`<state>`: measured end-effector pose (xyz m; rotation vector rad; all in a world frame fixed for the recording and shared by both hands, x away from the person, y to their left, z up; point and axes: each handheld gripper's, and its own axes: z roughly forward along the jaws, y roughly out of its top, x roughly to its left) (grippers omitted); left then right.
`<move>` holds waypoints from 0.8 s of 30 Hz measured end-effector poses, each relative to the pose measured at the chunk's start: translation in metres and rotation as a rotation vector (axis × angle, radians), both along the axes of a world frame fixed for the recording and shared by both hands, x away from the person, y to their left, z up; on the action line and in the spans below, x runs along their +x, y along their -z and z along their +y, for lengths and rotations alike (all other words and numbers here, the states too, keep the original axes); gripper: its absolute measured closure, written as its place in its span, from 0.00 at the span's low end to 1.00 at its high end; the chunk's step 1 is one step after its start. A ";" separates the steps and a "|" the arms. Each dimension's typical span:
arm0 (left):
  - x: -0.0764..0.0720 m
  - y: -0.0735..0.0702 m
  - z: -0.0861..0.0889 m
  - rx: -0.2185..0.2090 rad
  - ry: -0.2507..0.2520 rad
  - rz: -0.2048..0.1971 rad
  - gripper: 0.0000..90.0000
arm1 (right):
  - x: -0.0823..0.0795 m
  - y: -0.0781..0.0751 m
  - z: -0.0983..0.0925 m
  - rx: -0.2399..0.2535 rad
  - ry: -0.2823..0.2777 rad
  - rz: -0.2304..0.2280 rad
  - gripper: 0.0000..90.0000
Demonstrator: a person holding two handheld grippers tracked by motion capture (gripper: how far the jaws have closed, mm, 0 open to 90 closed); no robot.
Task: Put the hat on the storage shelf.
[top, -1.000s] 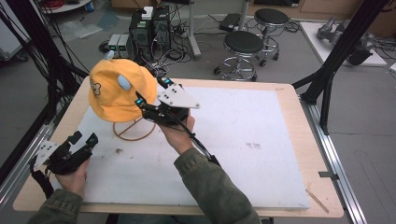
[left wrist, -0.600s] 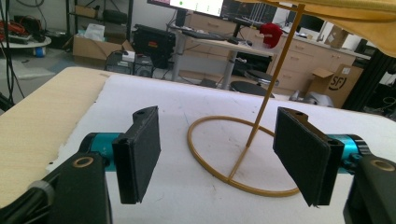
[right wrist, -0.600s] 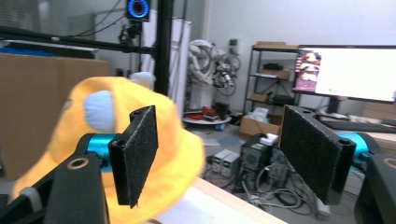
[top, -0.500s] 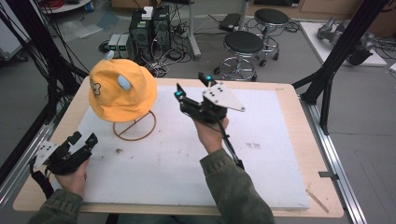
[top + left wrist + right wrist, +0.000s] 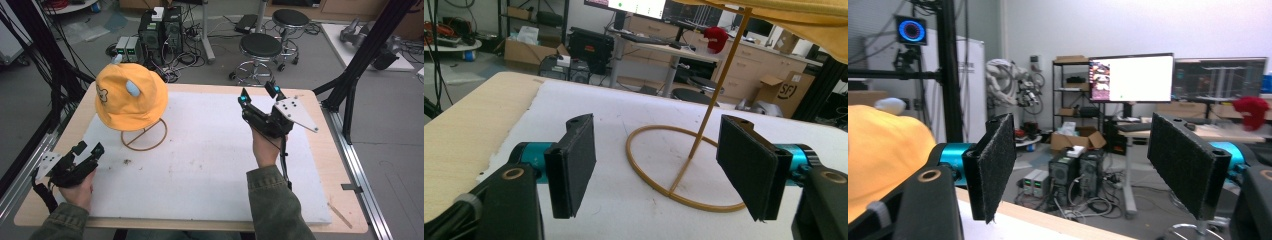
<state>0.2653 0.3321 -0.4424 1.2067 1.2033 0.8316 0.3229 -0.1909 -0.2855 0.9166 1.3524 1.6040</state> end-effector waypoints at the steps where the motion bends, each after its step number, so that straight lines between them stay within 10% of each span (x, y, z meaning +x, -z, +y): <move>1: 0.000 0.000 0.000 -0.001 -0.001 -0.001 0.36 | -0.001 0.001 -0.004 0.000 0.008 0.003 0.29; 24: -0.001 0.001 0.002 -0.014 -0.009 0.005 0.36 | -0.030 0.034 -0.079 0.005 0.149 0.125 0.25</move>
